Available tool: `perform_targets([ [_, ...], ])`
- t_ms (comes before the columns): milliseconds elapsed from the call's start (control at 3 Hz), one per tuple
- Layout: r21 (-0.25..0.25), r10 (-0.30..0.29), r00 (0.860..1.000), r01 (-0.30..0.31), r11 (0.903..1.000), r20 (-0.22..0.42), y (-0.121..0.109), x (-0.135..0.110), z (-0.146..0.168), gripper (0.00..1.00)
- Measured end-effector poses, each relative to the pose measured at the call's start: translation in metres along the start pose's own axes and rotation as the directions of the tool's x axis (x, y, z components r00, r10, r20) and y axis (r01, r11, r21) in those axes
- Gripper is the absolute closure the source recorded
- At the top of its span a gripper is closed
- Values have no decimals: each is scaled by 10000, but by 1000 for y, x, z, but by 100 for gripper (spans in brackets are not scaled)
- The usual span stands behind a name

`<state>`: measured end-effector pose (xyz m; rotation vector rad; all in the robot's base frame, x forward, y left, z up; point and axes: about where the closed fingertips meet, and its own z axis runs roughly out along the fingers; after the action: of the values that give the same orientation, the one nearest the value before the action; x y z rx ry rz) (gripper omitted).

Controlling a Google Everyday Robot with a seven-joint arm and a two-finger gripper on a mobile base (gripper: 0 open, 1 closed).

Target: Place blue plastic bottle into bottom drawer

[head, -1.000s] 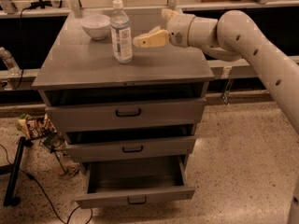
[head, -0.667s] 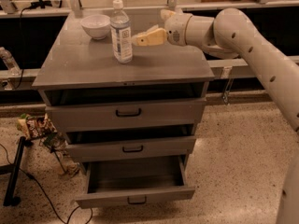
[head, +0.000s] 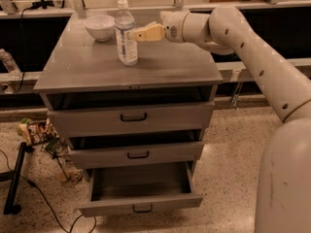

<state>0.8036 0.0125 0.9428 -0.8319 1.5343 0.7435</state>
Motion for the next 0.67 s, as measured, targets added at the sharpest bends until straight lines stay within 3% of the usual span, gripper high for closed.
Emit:
perform_targets([
  [667, -786, 220, 9975, -168, 9968, 664, -1, -8, 55, 0],
])
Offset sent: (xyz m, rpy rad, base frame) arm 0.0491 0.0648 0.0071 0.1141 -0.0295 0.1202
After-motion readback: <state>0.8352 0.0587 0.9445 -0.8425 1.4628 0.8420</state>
